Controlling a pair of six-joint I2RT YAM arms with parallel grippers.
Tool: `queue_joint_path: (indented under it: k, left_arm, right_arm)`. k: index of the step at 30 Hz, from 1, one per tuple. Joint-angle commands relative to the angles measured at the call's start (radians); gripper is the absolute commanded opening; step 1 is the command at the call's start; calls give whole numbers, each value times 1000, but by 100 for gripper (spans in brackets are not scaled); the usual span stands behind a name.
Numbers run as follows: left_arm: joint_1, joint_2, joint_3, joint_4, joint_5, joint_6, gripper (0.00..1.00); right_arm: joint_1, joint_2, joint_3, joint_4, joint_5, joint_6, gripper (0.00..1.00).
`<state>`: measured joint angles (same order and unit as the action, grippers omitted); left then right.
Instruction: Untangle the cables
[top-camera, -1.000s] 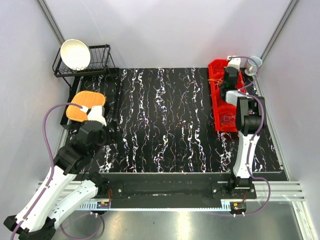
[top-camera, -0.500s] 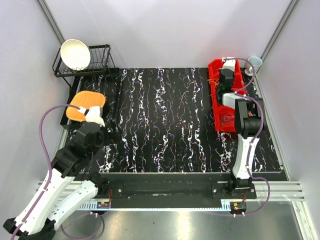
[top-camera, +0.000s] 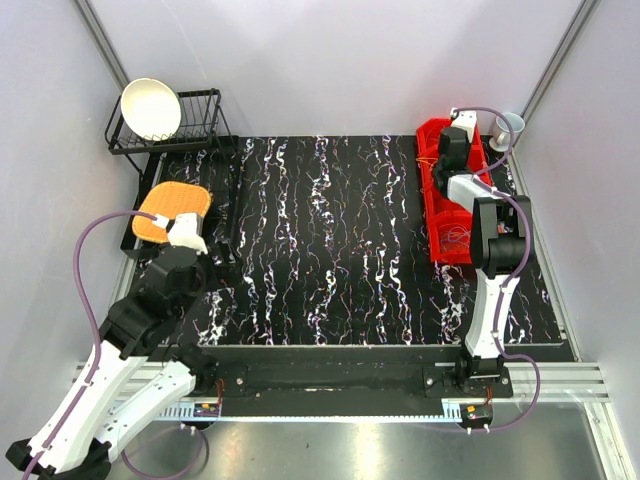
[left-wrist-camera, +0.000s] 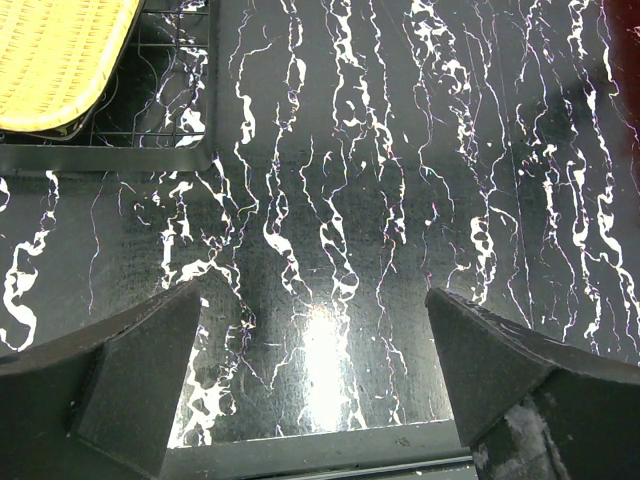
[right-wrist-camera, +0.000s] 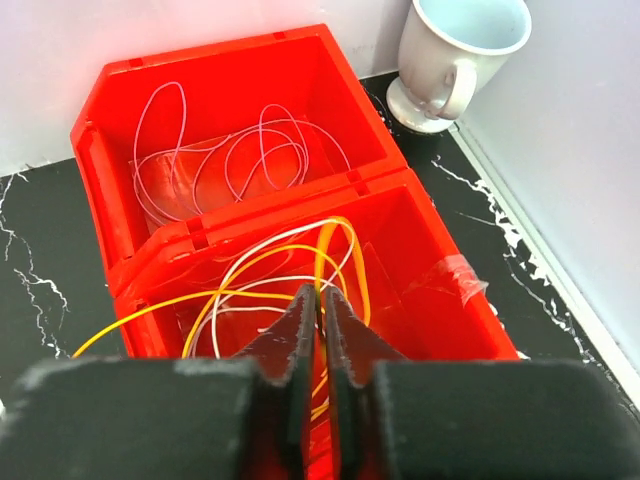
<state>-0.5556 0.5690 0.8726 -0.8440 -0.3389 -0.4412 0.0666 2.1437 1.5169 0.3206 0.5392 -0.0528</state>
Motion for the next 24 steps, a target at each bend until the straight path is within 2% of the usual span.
queue_joint_path:
  k: [1,2,4,5,8,13,16,19,24]
  left_arm:
    - [5,-12,-6,46,15,15,99]
    - [3,-12,-7,46,15,15,99]
    - [3,-14,-6,46,15,15,99]
    - [3,-14,-6,45,14,15,99]
    - [5,-14,-6,46,12,15,99]
    - [3,-15,-6,46,12,15,99]
    - [3,-11,-6,46,15,15,99]
    - [3,-11,-6,45,15,16,99]
    - [3,-12,-7,46,11,15,99]
  right_arm:
    - [-1,-7,69,-86,8,47,19]
    - [-1,-8,75,-101,1,71,26]
    - [-1,-10,97,-124,-2,80,31]
    - [-1,-8,109,-158,-4,90,39]
    - [1,-4,150,-228,-1,113,48]
    - [-1,-37,157,-271,-33,166,56]
    - [-1,-57,193,-313,-134,202,62]
    - [-1,-65,256,-425,-211,229,66]
    - [1,-99,266,-491,-304,257,68]
